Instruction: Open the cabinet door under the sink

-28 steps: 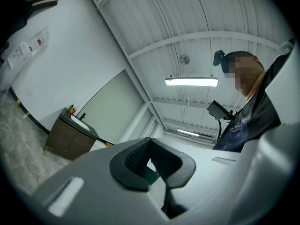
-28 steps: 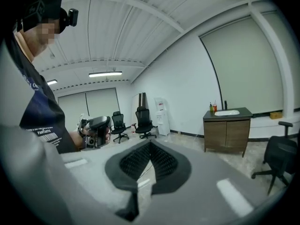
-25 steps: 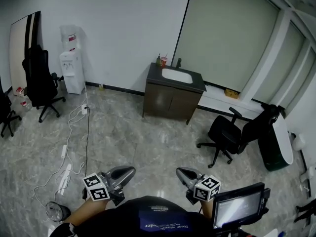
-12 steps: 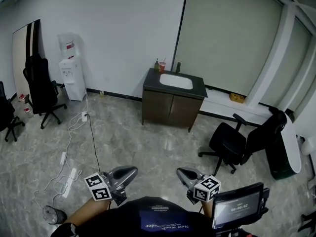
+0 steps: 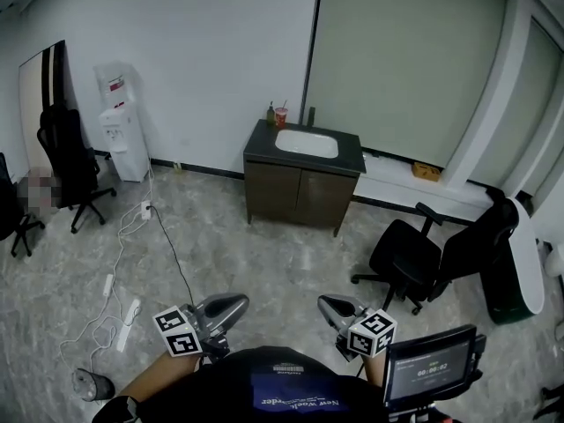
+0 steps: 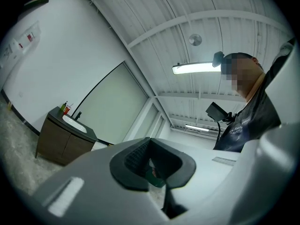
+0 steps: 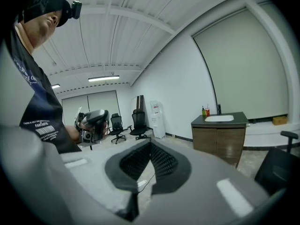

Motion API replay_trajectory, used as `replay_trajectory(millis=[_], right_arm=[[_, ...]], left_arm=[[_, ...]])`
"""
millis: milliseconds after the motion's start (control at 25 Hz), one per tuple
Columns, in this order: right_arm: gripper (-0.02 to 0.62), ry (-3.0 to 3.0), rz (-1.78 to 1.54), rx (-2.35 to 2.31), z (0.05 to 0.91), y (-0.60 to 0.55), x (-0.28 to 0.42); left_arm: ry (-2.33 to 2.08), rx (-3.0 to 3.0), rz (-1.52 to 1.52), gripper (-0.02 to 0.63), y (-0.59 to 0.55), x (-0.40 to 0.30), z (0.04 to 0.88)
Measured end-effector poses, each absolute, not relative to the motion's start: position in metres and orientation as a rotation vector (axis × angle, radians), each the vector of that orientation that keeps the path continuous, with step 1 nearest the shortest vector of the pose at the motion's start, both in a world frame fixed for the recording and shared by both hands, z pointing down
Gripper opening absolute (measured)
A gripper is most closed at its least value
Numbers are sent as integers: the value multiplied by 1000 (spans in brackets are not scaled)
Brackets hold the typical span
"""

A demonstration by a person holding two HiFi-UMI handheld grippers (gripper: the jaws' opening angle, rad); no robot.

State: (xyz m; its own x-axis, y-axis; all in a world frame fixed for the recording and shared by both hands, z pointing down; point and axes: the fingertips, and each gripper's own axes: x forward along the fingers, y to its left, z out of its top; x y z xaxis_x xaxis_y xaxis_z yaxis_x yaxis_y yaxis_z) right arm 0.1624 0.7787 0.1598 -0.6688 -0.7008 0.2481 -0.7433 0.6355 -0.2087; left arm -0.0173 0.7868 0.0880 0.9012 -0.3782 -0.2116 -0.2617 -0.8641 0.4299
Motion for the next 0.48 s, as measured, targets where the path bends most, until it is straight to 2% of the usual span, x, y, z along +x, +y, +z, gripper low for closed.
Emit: replay_trajectory(millis=[480], right_arm=[[2, -2628, 439, 1307, 172, 695, 179]], left_arm=[[-340, 2648, -420, 0, 684, -3, 101]])
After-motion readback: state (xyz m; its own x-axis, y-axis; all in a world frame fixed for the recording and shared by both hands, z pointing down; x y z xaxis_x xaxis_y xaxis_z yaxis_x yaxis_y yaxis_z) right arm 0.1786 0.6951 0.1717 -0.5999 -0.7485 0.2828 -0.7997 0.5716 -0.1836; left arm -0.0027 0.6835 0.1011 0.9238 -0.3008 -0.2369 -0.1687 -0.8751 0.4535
